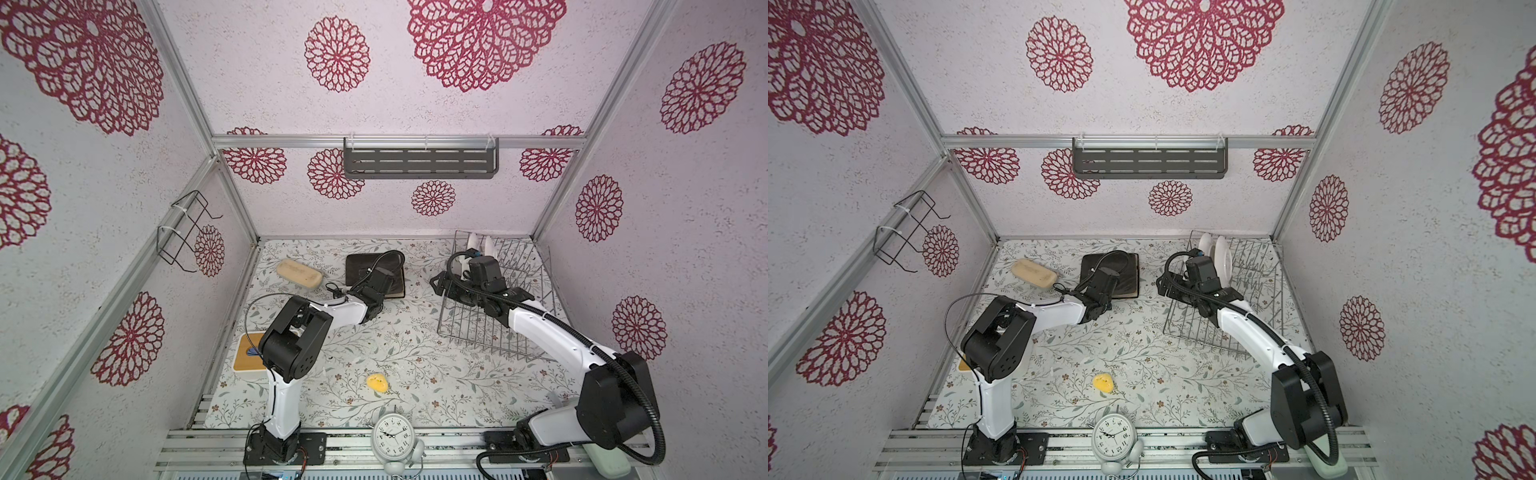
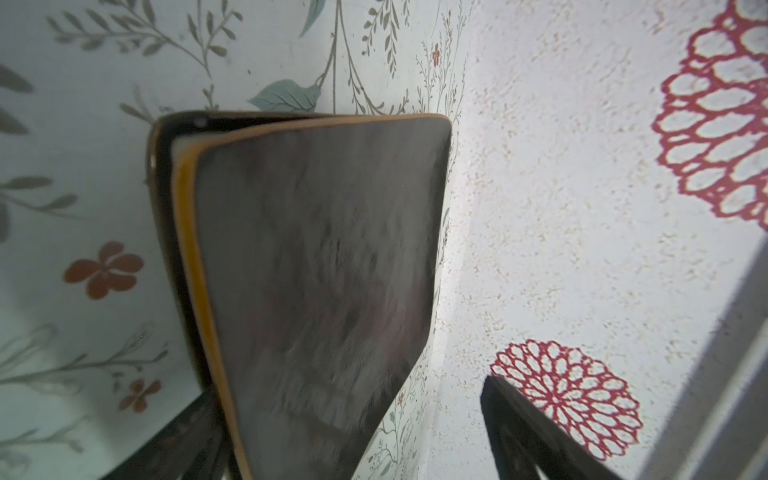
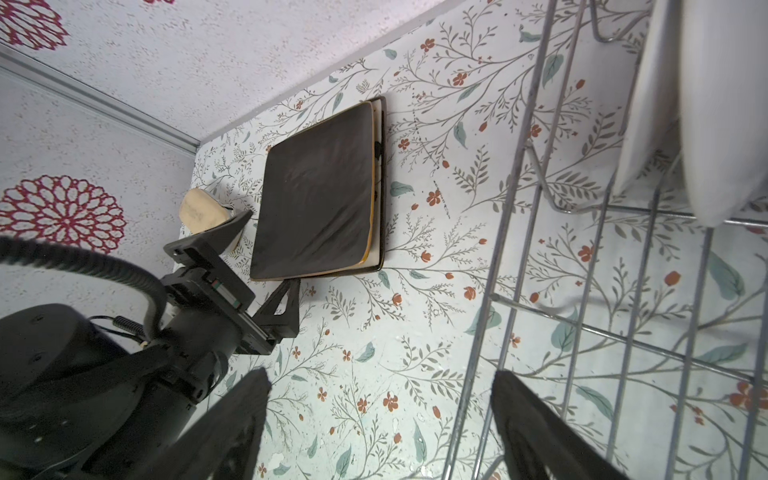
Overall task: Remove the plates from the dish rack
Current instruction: 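Lay the dark plate flat on the flowered plate with the left gripper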
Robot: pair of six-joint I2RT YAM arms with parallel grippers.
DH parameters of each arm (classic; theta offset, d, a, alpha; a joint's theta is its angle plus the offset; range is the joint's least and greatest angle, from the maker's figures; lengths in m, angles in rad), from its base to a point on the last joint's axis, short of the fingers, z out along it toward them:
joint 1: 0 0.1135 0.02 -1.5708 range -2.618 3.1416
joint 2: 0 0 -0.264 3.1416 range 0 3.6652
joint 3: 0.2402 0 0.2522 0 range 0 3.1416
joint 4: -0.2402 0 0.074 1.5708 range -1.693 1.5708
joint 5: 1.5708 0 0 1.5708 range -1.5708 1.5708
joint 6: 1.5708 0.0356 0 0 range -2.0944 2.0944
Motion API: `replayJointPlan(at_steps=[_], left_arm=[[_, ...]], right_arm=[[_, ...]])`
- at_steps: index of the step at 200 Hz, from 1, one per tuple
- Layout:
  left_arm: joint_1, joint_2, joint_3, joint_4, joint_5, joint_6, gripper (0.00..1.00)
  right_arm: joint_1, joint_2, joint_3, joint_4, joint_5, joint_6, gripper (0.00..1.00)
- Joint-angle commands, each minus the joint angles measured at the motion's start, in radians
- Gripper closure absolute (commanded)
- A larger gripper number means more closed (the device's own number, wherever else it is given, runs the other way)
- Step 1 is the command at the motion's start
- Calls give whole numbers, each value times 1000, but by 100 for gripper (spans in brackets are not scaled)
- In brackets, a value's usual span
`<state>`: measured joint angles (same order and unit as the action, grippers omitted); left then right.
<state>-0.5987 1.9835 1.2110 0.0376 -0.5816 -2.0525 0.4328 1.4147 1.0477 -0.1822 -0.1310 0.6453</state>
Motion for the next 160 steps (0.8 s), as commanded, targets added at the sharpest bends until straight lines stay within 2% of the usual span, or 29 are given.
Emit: replayJointPlan(at_steps=[1, 49, 114, 135, 160], left_arm=[[-19, -70, -3, 4, -25, -6, 4], [-44, -96, -41, 3, -26, -20, 2], [-62, -138, -122, 40, -29, -32, 1], [-57, -146, -138, 40, -23, -16, 1], [-20, -160, -174, 90, 41, 70, 0]], right_arm=[[5, -52, 3, -2, 50, -31, 13], [3, -94, 6, -57, 125, -54, 11], [3, -174, -40, -84, 169, -44, 11], [3, -195, -51, -99, 174, -39, 11], [4, -221, -54, -122, 184, -48, 11]])
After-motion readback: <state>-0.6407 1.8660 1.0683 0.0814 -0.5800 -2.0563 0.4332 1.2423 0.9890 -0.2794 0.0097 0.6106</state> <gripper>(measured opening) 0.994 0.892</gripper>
